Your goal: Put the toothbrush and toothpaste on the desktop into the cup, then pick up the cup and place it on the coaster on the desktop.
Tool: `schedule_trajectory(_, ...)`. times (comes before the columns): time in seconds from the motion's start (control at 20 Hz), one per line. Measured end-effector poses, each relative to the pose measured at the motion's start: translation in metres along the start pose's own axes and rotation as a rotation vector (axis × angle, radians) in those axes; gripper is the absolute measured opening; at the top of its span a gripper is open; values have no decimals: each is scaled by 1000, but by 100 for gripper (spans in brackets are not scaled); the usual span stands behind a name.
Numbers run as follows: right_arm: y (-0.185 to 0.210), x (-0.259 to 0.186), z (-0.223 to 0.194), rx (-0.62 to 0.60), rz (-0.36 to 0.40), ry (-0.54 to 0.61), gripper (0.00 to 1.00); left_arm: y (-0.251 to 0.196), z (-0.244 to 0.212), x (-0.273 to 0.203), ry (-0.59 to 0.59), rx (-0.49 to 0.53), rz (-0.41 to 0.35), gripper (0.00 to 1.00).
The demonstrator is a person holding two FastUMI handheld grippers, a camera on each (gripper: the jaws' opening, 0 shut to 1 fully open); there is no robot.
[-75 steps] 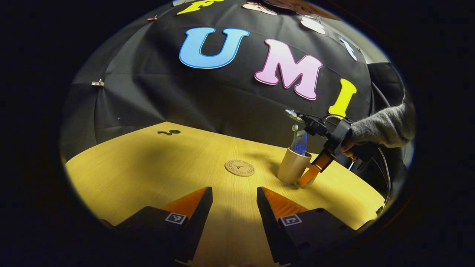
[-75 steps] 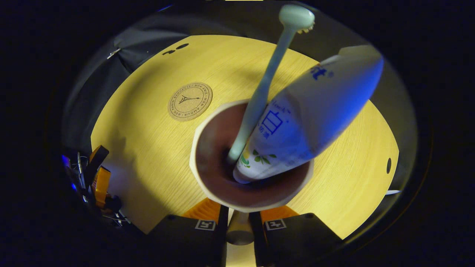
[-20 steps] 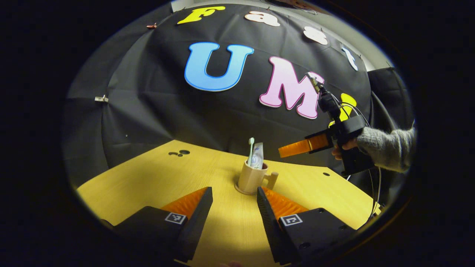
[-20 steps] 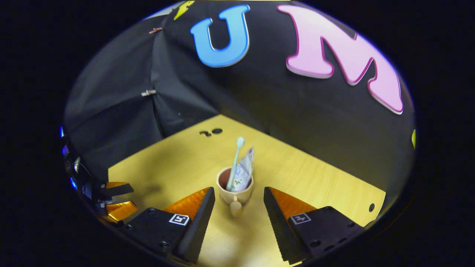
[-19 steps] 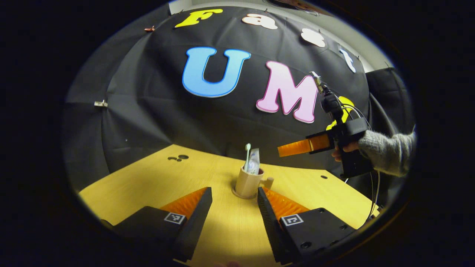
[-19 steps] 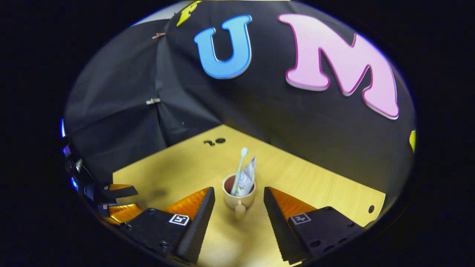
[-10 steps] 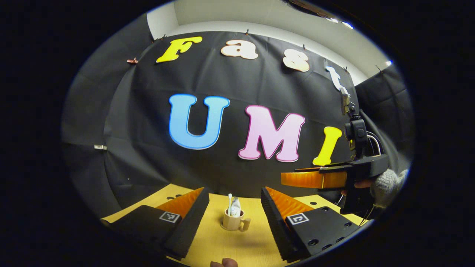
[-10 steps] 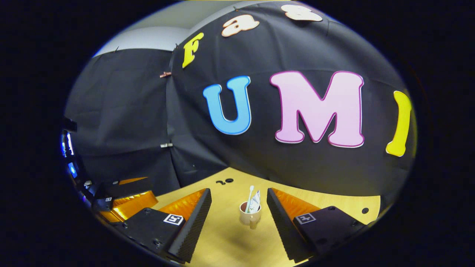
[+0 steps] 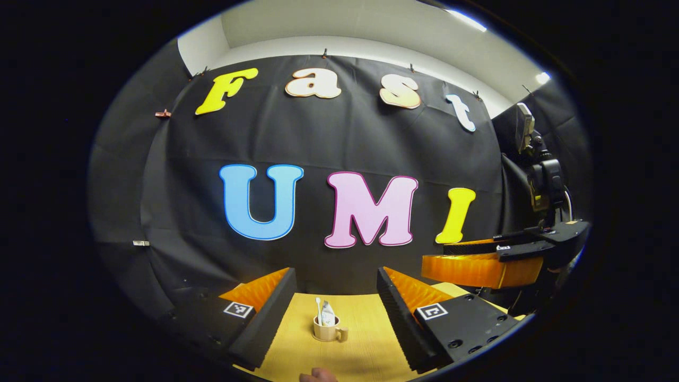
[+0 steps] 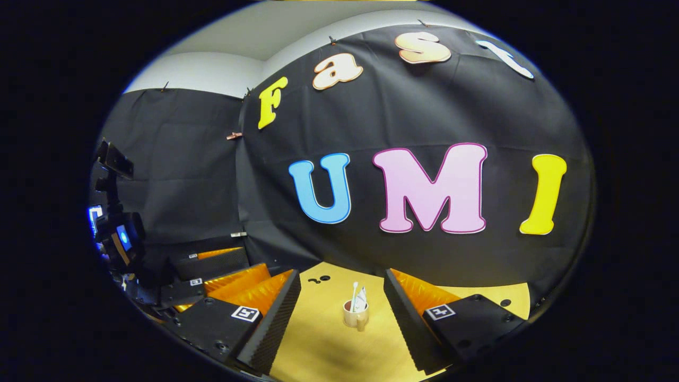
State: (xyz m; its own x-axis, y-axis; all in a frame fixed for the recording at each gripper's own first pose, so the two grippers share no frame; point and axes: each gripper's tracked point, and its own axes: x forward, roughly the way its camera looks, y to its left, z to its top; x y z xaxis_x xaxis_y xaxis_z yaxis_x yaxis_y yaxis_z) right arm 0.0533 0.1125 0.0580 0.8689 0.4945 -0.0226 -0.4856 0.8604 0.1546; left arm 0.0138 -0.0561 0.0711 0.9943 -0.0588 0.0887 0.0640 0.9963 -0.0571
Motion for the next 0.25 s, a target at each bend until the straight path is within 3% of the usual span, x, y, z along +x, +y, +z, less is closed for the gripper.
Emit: schedule_trajectory(0.25, -12, -13, 9, 7, -41, -39, 96, -5, 10, -1, -7, 14, -4, 96)
